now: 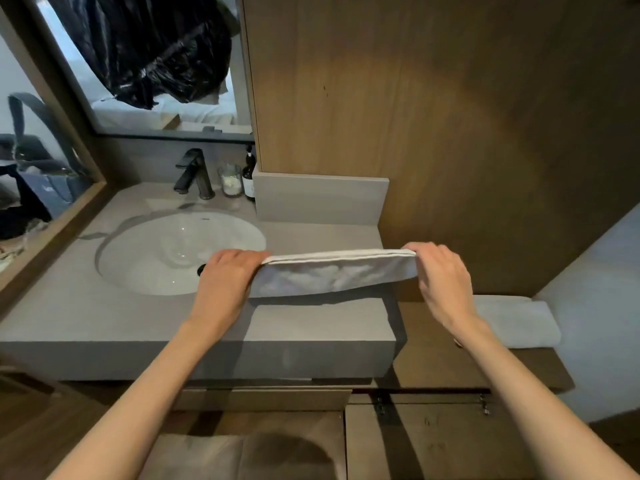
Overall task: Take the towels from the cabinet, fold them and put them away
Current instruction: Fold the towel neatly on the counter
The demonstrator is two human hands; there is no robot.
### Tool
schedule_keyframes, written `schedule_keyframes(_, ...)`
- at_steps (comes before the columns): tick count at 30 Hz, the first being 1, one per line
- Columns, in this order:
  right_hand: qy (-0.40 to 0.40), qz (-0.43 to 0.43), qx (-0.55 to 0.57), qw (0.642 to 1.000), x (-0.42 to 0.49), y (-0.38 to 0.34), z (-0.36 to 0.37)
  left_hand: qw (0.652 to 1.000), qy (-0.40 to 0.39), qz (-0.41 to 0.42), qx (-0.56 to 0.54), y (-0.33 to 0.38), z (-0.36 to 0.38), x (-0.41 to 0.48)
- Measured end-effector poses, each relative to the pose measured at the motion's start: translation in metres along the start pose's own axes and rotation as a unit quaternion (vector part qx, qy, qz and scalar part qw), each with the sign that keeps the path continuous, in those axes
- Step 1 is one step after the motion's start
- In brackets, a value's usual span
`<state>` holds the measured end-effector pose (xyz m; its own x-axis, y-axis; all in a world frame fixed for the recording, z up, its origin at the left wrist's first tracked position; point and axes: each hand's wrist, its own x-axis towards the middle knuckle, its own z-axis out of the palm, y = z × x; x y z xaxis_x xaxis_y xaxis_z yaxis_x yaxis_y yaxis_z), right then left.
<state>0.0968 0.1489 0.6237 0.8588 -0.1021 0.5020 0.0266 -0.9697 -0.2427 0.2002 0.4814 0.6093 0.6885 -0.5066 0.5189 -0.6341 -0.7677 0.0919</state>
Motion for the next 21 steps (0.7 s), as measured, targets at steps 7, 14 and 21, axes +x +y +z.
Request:
schedule_keyframes(7, 0.232, -0.035, 0.083, 0.969, 0.039, -0.006, -0.113, 0.971, 0.228, -0.033, 0.059, 0.056, -0.099, 0.071)
schedule_keyframes(14, -0.005, 0.008, 0.002, 1.000, -0.049, 0.034, -0.129, 0.999, 0.005, -0.034, -0.019, 0.113, -0.089, 0.002)
schedule_keyframes(21, -0.152, 0.088, 0.082, 0.981, -0.108, 0.060, -0.112, 0.973, -0.177, -0.064, -0.132, 0.100, -0.070, -0.044)
